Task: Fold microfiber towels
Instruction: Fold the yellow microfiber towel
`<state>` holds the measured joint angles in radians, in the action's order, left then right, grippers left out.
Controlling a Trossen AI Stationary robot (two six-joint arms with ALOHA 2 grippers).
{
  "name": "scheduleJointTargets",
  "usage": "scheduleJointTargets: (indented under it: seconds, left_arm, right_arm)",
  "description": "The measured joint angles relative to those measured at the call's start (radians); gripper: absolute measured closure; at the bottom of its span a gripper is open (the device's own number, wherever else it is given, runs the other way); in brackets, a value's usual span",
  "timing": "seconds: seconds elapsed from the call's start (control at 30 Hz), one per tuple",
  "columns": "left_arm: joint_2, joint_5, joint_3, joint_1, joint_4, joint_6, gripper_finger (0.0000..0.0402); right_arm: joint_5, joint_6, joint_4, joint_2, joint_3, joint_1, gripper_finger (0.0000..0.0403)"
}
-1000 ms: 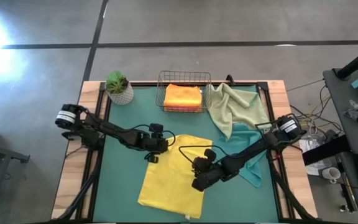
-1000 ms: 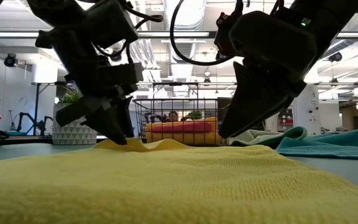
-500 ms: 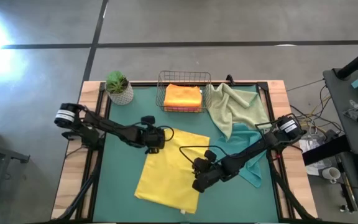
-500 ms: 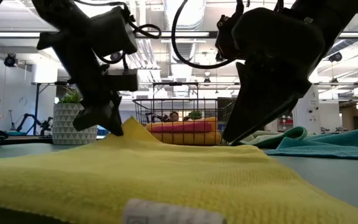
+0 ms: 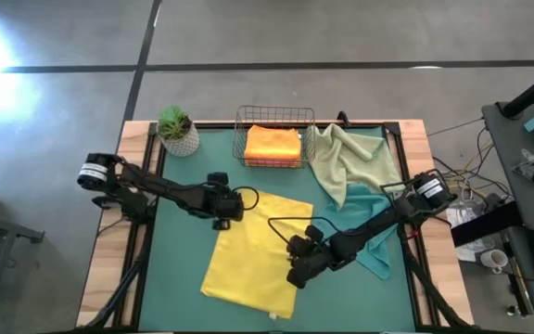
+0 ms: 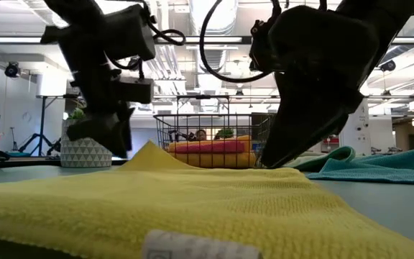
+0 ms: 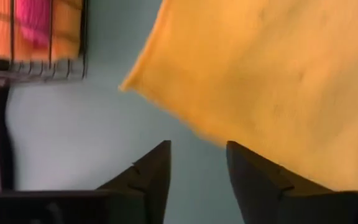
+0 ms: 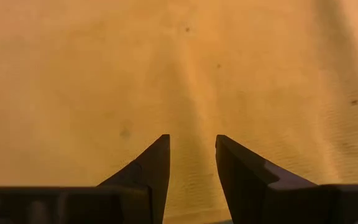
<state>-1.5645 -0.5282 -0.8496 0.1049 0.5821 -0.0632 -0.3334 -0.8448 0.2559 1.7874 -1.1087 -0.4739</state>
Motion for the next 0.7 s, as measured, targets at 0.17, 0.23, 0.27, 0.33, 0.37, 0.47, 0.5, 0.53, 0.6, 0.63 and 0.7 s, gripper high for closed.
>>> scheduleJointTargets:
  seconds: [0.17, 0.23, 0.27, 0.33, 0.37, 0.47, 0.5, 0.53, 0.6, 0.63, 0.7]
  left_arm:
    - [0.030, 0.000, -0.052, 0.004, 0.208, 0.041, 0.0228]
    - [0.065, 0.003, -0.062, 0.022, 0.248, 0.048, 0.0225]
    - [0.087, 0.013, -0.063, 0.034, 0.258, 0.046, 0.0224]
    - [0.142, 0.054, -0.060, 0.062, 0.281, 0.042, 0.0224]
    - [0.170, 0.083, -0.059, 0.078, 0.287, 0.041, 0.0224]
    - [0.258, 0.149, -0.059, 0.138, 0.286, -0.035, 0.0224]
    - [0.285, 0.159, -0.059, 0.161, 0.283, -0.070, 0.0224]
    - [0.309, 0.162, -0.059, 0.187, 0.283, -0.097, 0.0224]
    - [0.349, 0.165, -0.059, 0.245, 0.283, -0.132, 0.0224]
    - [0.364, 0.168, -0.058, 0.274, 0.283, -0.142, 0.0224]
    - [0.384, 0.183, -0.058, 0.338, 0.279, -0.163, 0.0224]
  right_arm:
    - [0.077, 0.005, 0.000, 0.000, -0.043, -0.014, 0.0282]
    - [0.103, 0.005, 0.002, 0.000, -0.064, -0.028, 0.0282]
    - [0.106, 0.004, 0.007, 0.000, -0.077, -0.036, 0.0282]
    - [0.106, -0.014, 0.027, 0.000, -0.105, -0.060, 0.0282]
    - [0.106, -0.029, 0.047, 0.000, -0.119, -0.073, 0.0282]
    - [0.100, -0.074, 0.122, 0.000, -0.164, -0.114, 0.0282]
    - [0.096, -0.086, 0.149, 0.000, -0.181, -0.127, 0.0282]
    - [0.089, -0.101, 0.173, 0.000, -0.200, -0.140, 0.0282]
    - [0.066, -0.121, 0.218, 0.000, -0.238, -0.166, 0.0282]
    - [0.055, -0.124, 0.241, 0.000, -0.257, -0.179, 0.0282]
    - [0.045, -0.125, 0.270, 0.000, -0.289, -0.200, 0.0282]
